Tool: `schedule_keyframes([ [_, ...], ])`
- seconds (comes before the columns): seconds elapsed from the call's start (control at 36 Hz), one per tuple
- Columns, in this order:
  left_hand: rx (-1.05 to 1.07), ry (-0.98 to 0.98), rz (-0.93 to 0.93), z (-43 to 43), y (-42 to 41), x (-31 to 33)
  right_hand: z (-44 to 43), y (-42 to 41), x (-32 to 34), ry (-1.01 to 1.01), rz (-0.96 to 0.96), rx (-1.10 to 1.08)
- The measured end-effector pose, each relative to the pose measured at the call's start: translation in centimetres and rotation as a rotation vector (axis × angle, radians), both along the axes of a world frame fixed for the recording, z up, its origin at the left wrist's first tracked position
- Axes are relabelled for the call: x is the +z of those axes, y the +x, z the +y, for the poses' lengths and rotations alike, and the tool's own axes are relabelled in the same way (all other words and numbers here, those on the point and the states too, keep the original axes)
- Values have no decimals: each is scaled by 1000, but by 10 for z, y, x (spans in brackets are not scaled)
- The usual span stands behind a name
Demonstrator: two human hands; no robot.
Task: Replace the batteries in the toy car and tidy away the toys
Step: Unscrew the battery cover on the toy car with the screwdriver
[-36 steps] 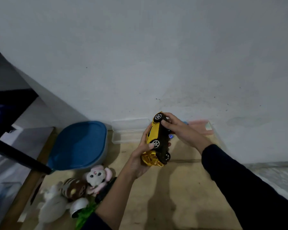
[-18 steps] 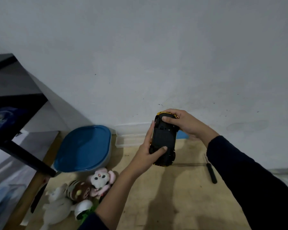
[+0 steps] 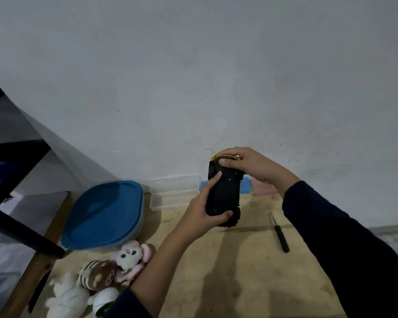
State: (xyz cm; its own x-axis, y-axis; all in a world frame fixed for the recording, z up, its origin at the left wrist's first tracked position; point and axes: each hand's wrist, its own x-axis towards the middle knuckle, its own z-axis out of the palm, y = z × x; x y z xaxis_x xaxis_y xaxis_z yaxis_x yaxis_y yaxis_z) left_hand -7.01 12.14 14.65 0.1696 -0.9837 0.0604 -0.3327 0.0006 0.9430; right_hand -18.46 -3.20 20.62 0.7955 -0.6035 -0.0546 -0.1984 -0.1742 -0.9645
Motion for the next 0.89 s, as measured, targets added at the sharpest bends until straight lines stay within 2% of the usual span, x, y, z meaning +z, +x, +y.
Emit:
schedule_keyframes([
  [0.08,6,15,144,-2,-3,-6,0,0,-3,-10,5,-1],
  [0.39,89,129,494,-19,1,-19,-3,-3,-24,-28,35,-20],
  [0.75,71,206,497,-17,-16,-41,-7,-42,-73,100,94,-194],
  [0.89,119,236,523,-10,-13,-51,-5,-71,-113,129,161,-457],
])
